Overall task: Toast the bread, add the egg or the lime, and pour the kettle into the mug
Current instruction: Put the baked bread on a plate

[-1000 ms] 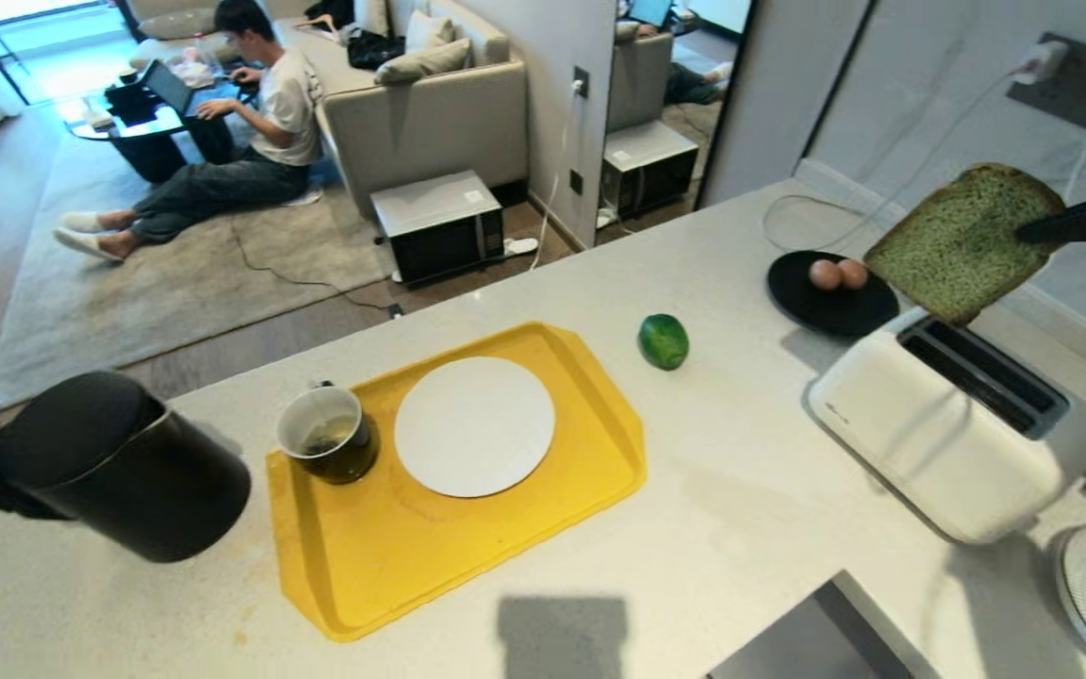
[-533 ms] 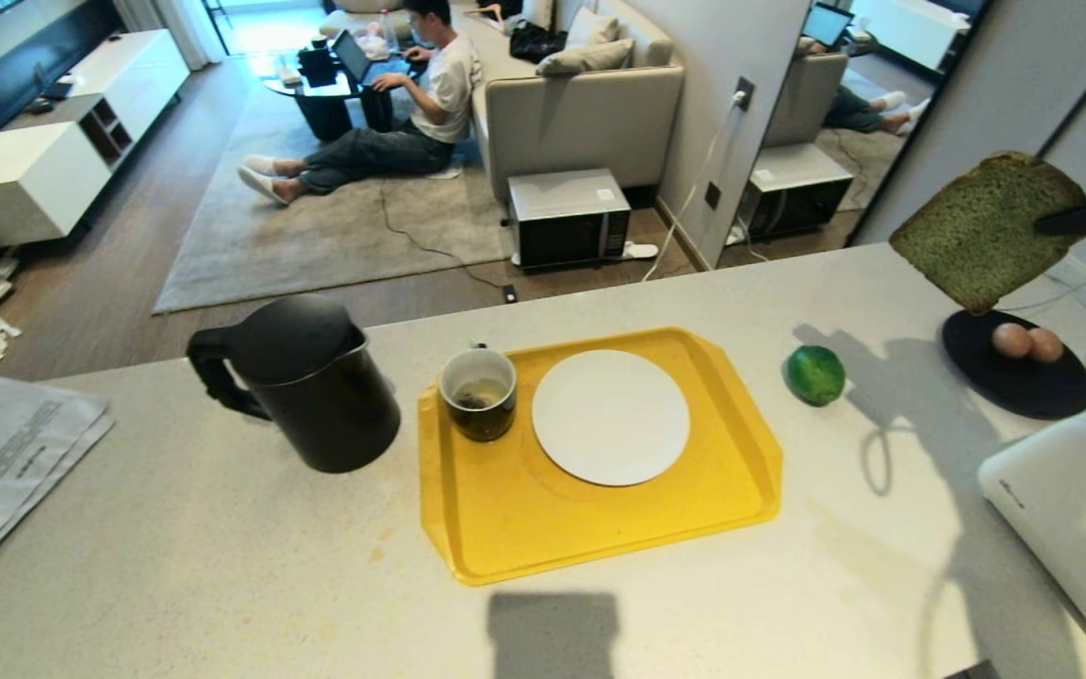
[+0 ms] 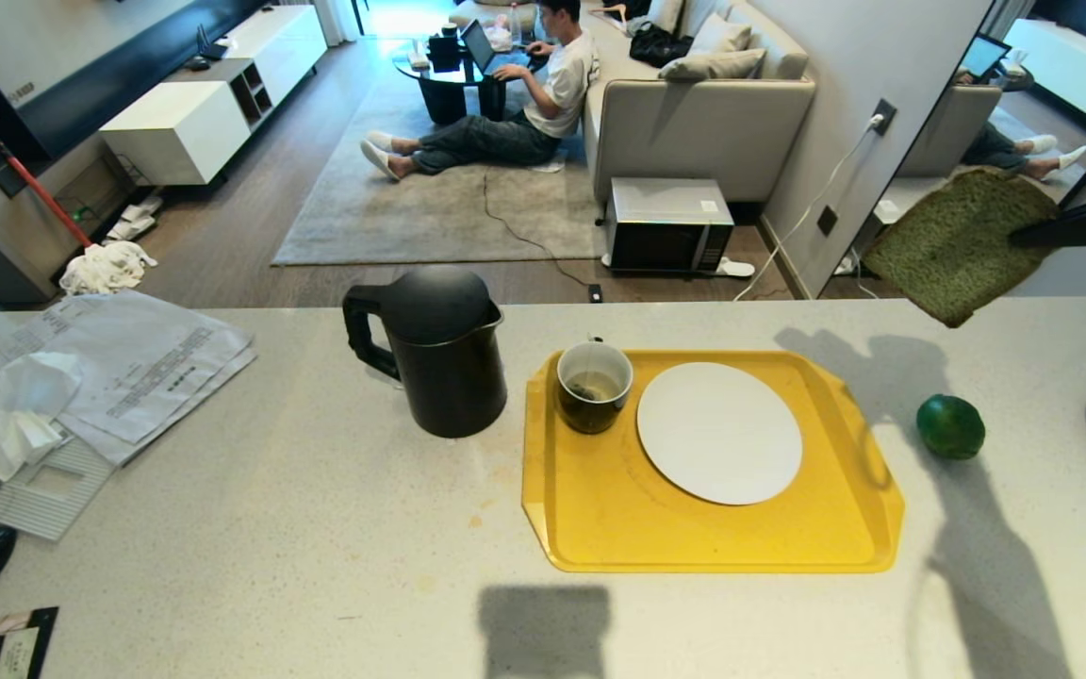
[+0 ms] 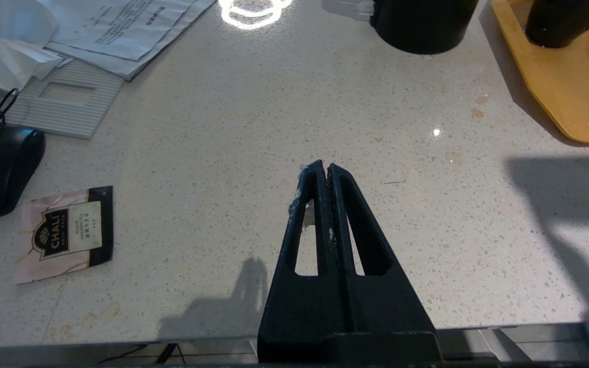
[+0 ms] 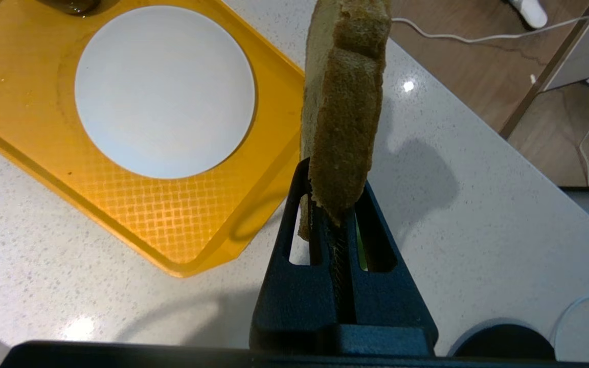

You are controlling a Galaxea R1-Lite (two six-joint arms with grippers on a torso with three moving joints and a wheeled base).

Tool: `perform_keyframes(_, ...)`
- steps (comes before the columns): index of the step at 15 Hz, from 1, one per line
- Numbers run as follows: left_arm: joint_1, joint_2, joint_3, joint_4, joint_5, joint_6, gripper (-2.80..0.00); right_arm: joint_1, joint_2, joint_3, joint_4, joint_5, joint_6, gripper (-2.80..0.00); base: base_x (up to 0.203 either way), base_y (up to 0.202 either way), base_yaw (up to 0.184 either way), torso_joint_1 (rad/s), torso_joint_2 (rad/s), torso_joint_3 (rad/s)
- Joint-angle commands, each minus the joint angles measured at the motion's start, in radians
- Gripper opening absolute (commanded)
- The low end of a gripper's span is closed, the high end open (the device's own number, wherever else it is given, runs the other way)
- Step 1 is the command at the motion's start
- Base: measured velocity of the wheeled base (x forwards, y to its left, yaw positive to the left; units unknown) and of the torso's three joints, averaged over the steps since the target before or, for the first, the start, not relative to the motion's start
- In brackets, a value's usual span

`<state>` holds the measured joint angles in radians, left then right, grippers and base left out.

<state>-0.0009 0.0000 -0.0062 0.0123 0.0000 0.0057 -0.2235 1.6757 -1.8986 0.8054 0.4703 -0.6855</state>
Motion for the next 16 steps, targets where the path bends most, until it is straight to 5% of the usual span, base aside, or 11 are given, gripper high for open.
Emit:
perform_keyframes(1, 0.001, 0.002, 0.0, 0.0, 0.0, 0.0, -2.8, 0.05, 0.014, 0.031, 0.005, -0.014, -0.004, -2.8, 0.0, 0.0, 0.0, 0.0, 0.0, 0.0)
perform_keyframes(5, 0.001, 0.002, 0.0, 0.0, 0.0, 0.0, -2.8, 0.135, 0.013, 0.149, 0.007, -0.042, 0.04, -2.8, 0.0, 0.0, 0.0, 0.0, 0.0, 0.0)
perform_keyframes(11, 0.001, 0.002, 0.0, 0.0, 0.0, 0.0, -2.8, 0.329, 0.016, 0.22, 0.085, -0.057, 0.279, -2.8, 0.0, 0.0, 0.0, 0.0, 0.0, 0.0)
perform_keyframes(16, 0.001, 0.002, 0.0, 0.0, 0.0, 0.0, -2.8, 0.373, 0.11, 0.23, 0.091, -0.099, 0.308, -2.8, 0.0, 0.0, 0.0, 0.0, 0.0, 0.0)
